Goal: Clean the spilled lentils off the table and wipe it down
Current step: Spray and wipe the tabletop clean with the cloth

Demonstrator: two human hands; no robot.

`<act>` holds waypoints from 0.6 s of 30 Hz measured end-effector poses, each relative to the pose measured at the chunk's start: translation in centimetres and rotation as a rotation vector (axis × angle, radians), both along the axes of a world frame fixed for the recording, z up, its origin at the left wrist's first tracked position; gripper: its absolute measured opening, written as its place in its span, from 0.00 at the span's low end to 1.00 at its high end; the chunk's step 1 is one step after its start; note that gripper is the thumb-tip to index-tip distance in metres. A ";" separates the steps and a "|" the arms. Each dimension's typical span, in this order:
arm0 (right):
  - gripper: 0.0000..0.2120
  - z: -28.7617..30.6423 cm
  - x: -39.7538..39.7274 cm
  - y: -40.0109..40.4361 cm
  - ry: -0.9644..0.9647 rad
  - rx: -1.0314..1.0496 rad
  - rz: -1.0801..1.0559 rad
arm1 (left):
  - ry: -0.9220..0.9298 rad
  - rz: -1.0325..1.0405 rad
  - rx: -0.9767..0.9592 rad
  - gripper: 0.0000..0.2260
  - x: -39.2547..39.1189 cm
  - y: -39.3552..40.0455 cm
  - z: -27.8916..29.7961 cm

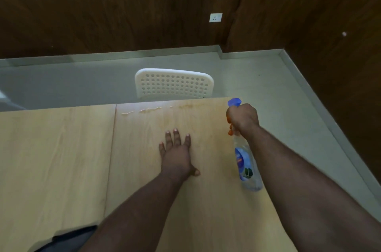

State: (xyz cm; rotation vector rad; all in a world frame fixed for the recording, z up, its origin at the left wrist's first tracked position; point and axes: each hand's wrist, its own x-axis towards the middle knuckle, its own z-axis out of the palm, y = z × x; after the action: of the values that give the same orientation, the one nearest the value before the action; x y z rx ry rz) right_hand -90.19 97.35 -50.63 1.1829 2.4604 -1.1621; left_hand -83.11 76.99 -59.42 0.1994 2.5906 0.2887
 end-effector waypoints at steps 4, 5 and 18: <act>0.12 -0.1 2.3 3.0 -0.007 -0.026 -0.043 | 0.012 0.013 -0.017 0.58 0.3 1.0 0.6; 0.12 -0.1 3.1 3.7 -0.007 -0.031 -0.043 | 0.013 0.009 -0.021 0.57 0.6 1.4 0.6; 0.10 -0.1 17.2 6.6 -0.079 -0.085 0.002 | 0.071 -0.040 -0.042 0.30 10.8 5.6 1.3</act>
State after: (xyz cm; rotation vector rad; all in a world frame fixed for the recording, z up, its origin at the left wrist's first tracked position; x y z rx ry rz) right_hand -73.00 103.91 -50.70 1.1786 2.3303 -1.1828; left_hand -72.29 82.59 -58.15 0.2506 2.6563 0.2158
